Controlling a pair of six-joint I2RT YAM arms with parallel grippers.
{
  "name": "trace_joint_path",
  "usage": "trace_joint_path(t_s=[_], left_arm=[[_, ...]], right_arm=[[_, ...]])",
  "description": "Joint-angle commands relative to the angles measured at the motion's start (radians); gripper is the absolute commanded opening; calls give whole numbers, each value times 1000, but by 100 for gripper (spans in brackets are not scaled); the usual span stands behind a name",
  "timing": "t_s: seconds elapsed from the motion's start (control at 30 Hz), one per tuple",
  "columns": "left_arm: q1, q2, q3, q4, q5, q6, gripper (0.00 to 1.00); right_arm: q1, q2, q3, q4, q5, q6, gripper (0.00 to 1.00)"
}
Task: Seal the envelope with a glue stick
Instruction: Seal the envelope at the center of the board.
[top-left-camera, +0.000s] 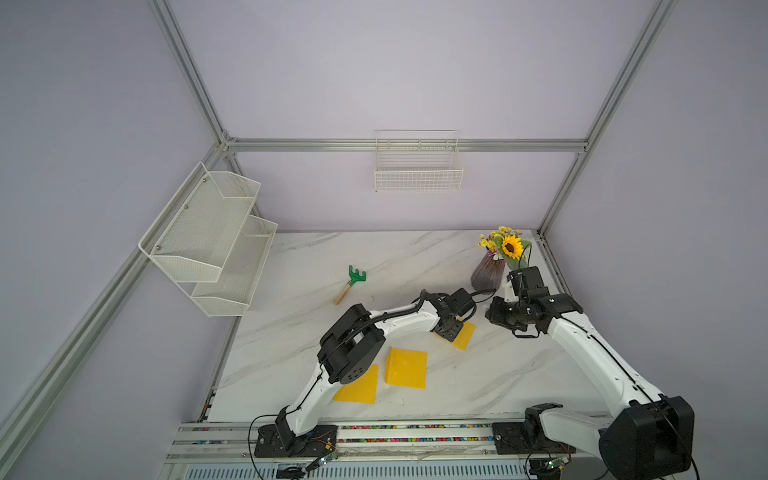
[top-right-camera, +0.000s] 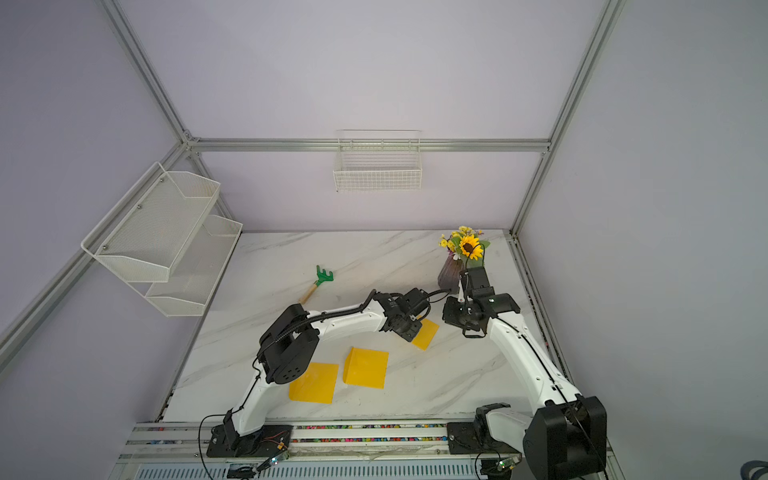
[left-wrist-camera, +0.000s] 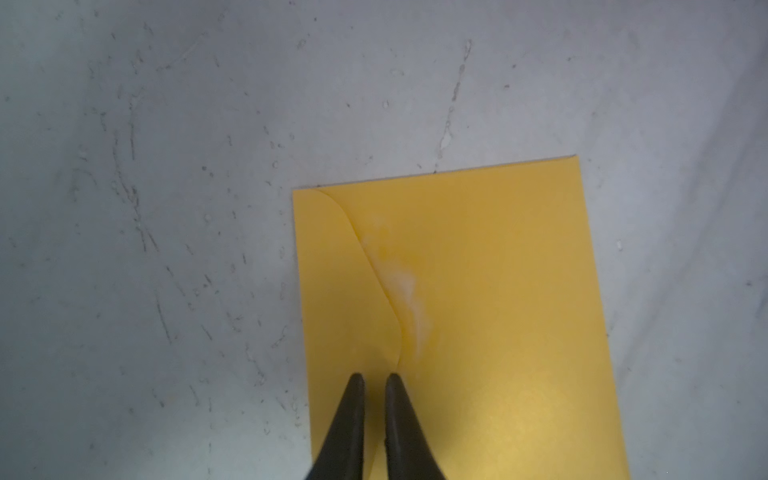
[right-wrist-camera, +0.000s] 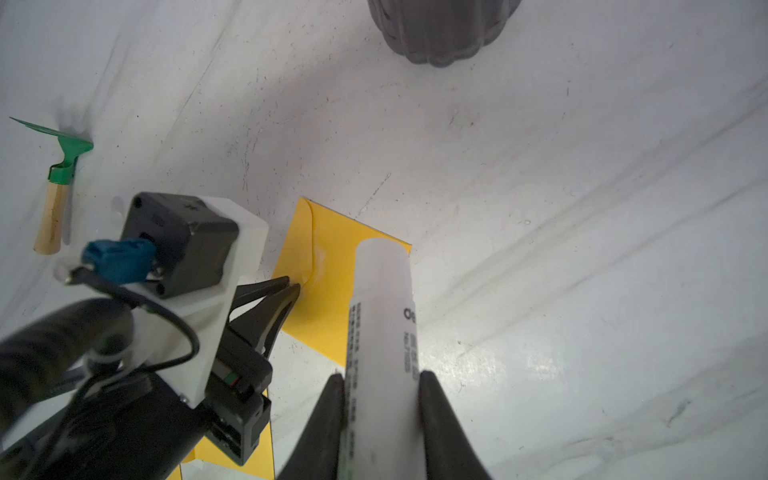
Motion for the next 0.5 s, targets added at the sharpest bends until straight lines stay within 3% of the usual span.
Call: trace_joint_path(t_s=[0.0, 0.47], left_arm=[[13, -23, 19, 13, 13, -18, 13], [74, 18, 9, 47, 179, -89, 22]], right_arm=[[3, 5, 10, -6, 4, -10, 0], [4, 0, -1, 1, -4, -9, 0]])
